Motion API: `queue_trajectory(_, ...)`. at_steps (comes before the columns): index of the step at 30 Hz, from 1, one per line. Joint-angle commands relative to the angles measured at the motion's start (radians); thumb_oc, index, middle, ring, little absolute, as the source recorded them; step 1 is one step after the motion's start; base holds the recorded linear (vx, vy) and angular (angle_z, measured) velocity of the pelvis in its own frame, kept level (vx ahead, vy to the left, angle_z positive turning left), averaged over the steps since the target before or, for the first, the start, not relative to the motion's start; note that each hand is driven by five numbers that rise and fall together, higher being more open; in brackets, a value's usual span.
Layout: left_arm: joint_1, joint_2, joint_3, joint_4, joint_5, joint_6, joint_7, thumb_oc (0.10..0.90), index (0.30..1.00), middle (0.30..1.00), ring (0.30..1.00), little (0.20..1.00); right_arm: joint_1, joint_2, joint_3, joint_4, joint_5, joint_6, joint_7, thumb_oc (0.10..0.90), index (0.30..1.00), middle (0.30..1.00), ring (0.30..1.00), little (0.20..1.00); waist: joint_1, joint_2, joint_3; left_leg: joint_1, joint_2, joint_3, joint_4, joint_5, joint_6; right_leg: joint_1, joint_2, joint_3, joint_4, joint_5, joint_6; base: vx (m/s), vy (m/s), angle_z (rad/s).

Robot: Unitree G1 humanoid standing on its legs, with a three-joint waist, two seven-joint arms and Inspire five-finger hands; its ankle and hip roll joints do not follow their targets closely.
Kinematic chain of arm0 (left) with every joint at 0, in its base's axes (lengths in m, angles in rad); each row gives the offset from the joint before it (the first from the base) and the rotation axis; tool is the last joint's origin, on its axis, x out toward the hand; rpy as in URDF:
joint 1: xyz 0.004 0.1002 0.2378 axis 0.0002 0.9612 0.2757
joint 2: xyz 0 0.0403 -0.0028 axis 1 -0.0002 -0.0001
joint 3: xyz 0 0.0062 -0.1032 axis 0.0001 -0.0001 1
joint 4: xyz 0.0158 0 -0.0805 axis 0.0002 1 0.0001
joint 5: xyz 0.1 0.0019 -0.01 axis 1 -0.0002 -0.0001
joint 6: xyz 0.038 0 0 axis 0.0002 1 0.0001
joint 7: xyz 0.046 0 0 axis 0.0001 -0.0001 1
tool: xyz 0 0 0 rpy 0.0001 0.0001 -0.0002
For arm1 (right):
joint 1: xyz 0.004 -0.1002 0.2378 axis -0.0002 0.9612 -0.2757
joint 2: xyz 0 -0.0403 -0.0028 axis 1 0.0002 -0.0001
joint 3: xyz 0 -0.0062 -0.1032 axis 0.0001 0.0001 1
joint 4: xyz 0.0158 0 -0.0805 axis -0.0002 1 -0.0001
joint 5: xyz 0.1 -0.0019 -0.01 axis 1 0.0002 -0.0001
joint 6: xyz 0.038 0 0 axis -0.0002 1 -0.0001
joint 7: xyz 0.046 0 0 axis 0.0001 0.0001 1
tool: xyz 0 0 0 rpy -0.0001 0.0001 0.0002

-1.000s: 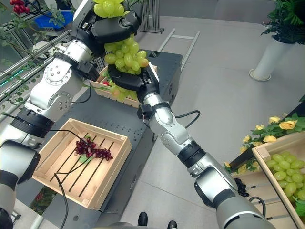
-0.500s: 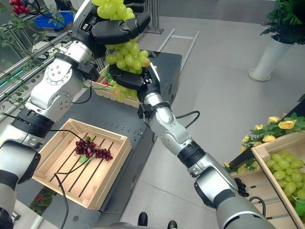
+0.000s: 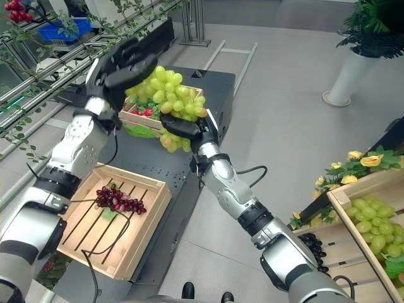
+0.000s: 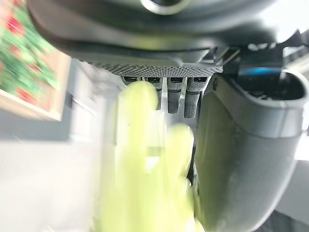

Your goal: Pick up the fruits from the basket on one side to the basket on the other side

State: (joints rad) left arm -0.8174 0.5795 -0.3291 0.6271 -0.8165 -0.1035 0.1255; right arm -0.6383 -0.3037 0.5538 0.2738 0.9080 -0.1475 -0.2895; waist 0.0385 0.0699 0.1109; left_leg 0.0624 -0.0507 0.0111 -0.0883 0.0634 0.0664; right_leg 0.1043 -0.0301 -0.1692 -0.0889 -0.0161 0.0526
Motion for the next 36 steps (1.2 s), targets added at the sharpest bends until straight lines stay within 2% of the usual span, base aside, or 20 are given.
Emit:
queue_trajectory(1,0.007,0.036,0.047,0.121,0.039,-0.108,0.017,0.8,0.9,0.9,0.9,0.9,-0.032,0.059,-0.151,-0.013,-0.035,-0.211,0.099,0.4,0.3,0.3,0.3,0.3,-0.005,-0.048,-0.182,-0.008,-0.006,0.016,0.001,-0.063,-0.032,-0.046,-0.01,0.023,0.002,0.045,-0.016,-0.01,0.013,-0.08)
queue_trajectory(7,0.059,0.024,0.075,0.144,0.057,-0.106,0.009,0.8,0.9,0.9,0.9,0.9,0.017,0.049,-0.169,-0.013,-0.034,-0.216,0.13,0.4,0.3,0.3,0.3,0.3,-0.019,-0.049,-0.174,-0.004,0.0,0.031,0.001,-0.065,-0.034,-0.046,-0.006,0.034,0.002,0.048,-0.018,-0.01,0.008,-0.09)
queue_trajectory(12,0.142,-0.006,0.102,0.126,0.068,-0.124,-0.01,0.8,0.9,0.9,0.9,0.9,0.065,0.039,-0.192,-0.047,-0.105,-0.22,0.137,0.4,0.3,0.3,0.3,0.3,-0.031,-0.052,-0.166,0.0,0.002,0.04,0.001,-0.066,-0.033,-0.047,0.001,0.051,0.002,0.051,-0.021,0.0,0.012,-0.08)
queue_trajectory(14,0.194,-0.037,0.116,0.101,0.067,-0.136,-0.042,0.8,0.9,0.9,0.9,0.9,0.098,0.019,-0.204,-0.077,-0.156,-0.207,0.167,0.4,0.3,0.3,0.3,0.3,-0.042,-0.056,-0.161,0.003,0.003,0.049,0.001,-0.068,-0.03,-0.05,0.006,0.065,0.002,0.053,-0.023,0.01,0.021,-0.15)
queue_trajectory(16,0.227,-0.063,0.127,0.081,0.065,-0.119,-0.05,0.8,0.9,0.9,0.9,0.9,0.125,0.011,-0.212,-0.098,-0.16,-0.194,0.193,0.4,0.3,0.3,0.3,0.3,-0.048,-0.057,-0.156,0.006,0.004,0.055,0.001,-0.07,-0.029,-0.05,0.008,0.071,0.002,0.054,-0.023,0.01,0.026,-0.09)
queue_trajectory(23,0.376,-0.175,0.136,0.011,0.136,-0.086,-0.003,0.8,0.9,0.9,0.9,0.9,0.243,-0.036,-0.24,-0.23,-0.213,-0.136,0.288,0.4,0.3,0.3,0.3,0.3,-0.079,-0.066,-0.14,0.023,0.009,0.092,0.001,-0.084,-0.021,-0.051,0.02,0.112,0.002,0.062,-0.021,0.03,0.028,-0.22)
queue_trajectory(28,0.472,-0.238,0.15,-0.015,0.098,-0.094,0.003,0.8,0.9,0.9,0.9,0.9,0.327,-0.09,-0.29,-0.376,-0.186,-0.089,0.371,0.4,0.3,0.3,0.3,0.3,-0.111,-0.076,-0.127,0.029,0.018,0.136,0.001,-0.092,-0.016,-0.065,0.027,0.147,0.002,0.072,-0.014,0.02,0.026,-0.3)
queue_trajectory(33,0.538,-0.275,0.14,0.029,0.185,-0.122,-0.014,0.8,0.9,0.9,0.9,0.9,0.412,-0.154,-0.363,-0.502,-0.146,-0.037,0.442,0.4,0.3,0.3,0.3,0.3,-0.156,-0.085,-0.109,0.038,0.029,0.198,0.001,-0.104,-0.01,-0.084,0.036,0.198,0.002,0.086,-0.007,0.01,0.048,-0.38)
queue_trajectory(36,0.568,-0.291,0.136,0.041,0.195,-0.139,-0.05,0.8,0.9,0.9,0.9,0.9,0.467,-0.19,-0.427,-0.535,-0.136,-0.027,0.492,0.4,0.3,0.3,0.3,0.3,-0.184,-0.087,-0.104,0.046,0.033,0.231,0.001,-0.111,-0.005,-0.091,0.043,0.23,0.002,0.093,-0.003,0.03,0.059,-0.38)
